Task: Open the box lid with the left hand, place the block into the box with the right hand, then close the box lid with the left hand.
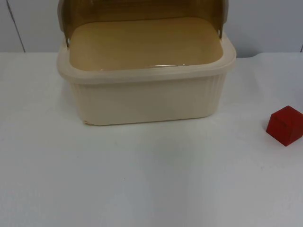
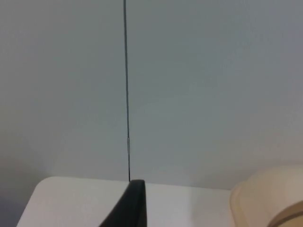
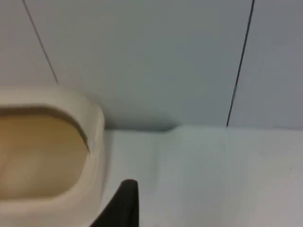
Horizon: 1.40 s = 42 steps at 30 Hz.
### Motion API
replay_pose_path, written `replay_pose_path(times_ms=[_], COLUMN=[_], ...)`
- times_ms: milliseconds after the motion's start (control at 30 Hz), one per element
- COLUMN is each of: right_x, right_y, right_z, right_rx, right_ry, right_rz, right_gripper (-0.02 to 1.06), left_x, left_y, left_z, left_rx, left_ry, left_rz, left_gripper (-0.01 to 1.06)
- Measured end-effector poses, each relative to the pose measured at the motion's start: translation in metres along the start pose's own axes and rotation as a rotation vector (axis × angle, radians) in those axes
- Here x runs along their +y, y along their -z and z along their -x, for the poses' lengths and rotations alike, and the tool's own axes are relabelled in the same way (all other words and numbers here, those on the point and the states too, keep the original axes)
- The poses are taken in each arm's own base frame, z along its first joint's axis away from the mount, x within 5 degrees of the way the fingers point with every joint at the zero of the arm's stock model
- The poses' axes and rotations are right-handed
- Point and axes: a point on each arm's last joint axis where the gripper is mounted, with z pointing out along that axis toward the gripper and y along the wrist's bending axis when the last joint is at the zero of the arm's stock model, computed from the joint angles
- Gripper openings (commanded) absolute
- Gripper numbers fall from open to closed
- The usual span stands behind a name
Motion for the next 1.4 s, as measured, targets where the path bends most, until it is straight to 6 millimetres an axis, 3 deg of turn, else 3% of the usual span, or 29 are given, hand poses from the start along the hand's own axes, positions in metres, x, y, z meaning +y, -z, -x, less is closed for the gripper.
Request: replay_pose_path(times_ms=[100,133,267,300,433,467,567,633,667,800,867,1000,1033,1200,1400], right_x=[-0.001,-0.001,-0.003,-0.003,-0.002,-0.002,0.003,0.002,0.002,0.001,0.001,0.0,0.0,-0.002,0.013], right_y=[-0.029,-0.029,-0.071,-0.071,-0.117,-0.117,-0.163,-0.183,-0.183,-0.228,-0.234,-0.261,-0.261,-0.282,-0.293], right_z=[-0.015,-0.015,-0.024,-0.024,-0.034,-0.034,-0.053,-0.064,-0.064,-0.096,-0.102,-0.137,-0.137,-0.189,-0.204], right_rx=[0.093,0.093,0.126,0.126,0.196,0.196,0.293,0.344,0.344,0.47,0.49,0.601,0.601,0.685,0.621], right_ry=[0.041,0.041,0.107,0.107,0.161,0.161,0.175,0.199,0.199,0.263,0.272,0.303,0.303,0.323,0.367], right_rz=[0.01,0.01,0.019,0.019,0.079,0.079,0.169,0.192,0.192,0.24,0.249,0.287,0.287,0.286,0.26], right_gripper=[1.05,1.05,1.05,1.05,1.05,1.05,1.05,1.05,1.05,1.05,1.05,1.05,1.05,1.05,1.05], left_x=[0.0,0.0,0.001,0.001,0.001,0.001,0.001,0.001,0.001,0.001,0.001,0.002,0.002,0.002,0.003], left_y=[0.001,0.001,0.001,0.001,0.001,0.001,0.001,0.001,0.001,0.001,0.001,0.001,0.001,0.001,0.001], left_z=[-0.003,-0.003,-0.005,-0.005,-0.005,-0.005,-0.005,-0.005,-0.005,-0.005,-0.005,-0.005,-0.005,-0.005,-0.005], left_rx=[0.032,0.032,0.056,0.056,0.056,0.056,0.056,0.056,0.056,0.056,0.056,0.056,0.056,0.057,0.057], left_ry=[-0.007,-0.007,-0.022,-0.022,-0.02,-0.02,-0.022,-0.024,-0.024,-0.03,-0.03,-0.037,-0.037,-0.043,-0.06], left_rz=[0.002,0.002,0.008,0.008,0.008,0.008,0.009,0.01,0.01,0.013,0.013,0.016,0.016,0.019,0.028], left_gripper=[1.04,1.04,1.04,1.04,1.04,1.04,1.04,1.04,1.04,1.04,1.04,1.04,1.04,1.04,1.04])
